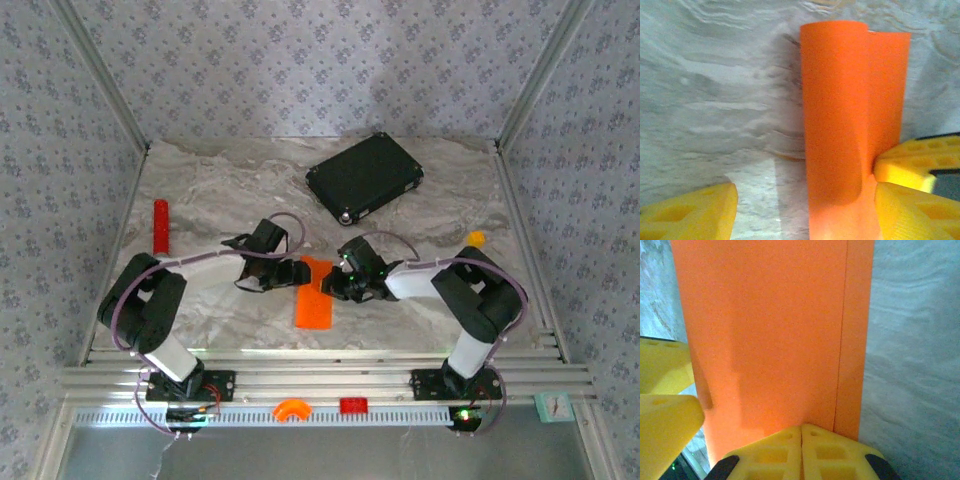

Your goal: Fold a paper plane with a square sheet of paper (pick it up from the middle)

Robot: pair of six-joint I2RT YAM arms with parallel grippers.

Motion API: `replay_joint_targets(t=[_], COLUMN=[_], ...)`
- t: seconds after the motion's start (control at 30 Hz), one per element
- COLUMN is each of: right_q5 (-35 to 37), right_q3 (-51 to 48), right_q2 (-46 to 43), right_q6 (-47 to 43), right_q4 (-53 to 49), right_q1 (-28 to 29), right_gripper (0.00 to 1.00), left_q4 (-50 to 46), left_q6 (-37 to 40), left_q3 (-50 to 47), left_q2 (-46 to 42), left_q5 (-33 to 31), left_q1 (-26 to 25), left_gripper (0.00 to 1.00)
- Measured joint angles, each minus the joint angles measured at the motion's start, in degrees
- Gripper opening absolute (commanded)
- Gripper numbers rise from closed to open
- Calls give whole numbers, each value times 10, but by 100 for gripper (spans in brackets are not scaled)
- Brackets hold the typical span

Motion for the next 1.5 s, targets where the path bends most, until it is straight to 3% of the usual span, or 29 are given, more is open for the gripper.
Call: replay_joint_targets(t=[0.33,0.9,1.17,1.23,1.5], right_q5=[-17,39,44,50,144], right_q3=[6,-13,-14,-14,-70], right_q2=[-7,-5,-14,-27,-192], right_q6=[-31,51,57,52,51], right_q4=[-38,28,33,20,-30], right_q1=[-20,28,31,30,1], right_gripper=[10,10,25,31,32], left_q4=[50,64,49,49,44], left_q6=[-32,-40,-29,-29,-29], left_q3=[-12,-33,-33,-33,-33], left_q2=[0,2,2,2,5], left_q5=[54,58,30,18,3], left_q1=[-17,-28,-30,-32,-35], left_gripper=[63,53,47,46,44])
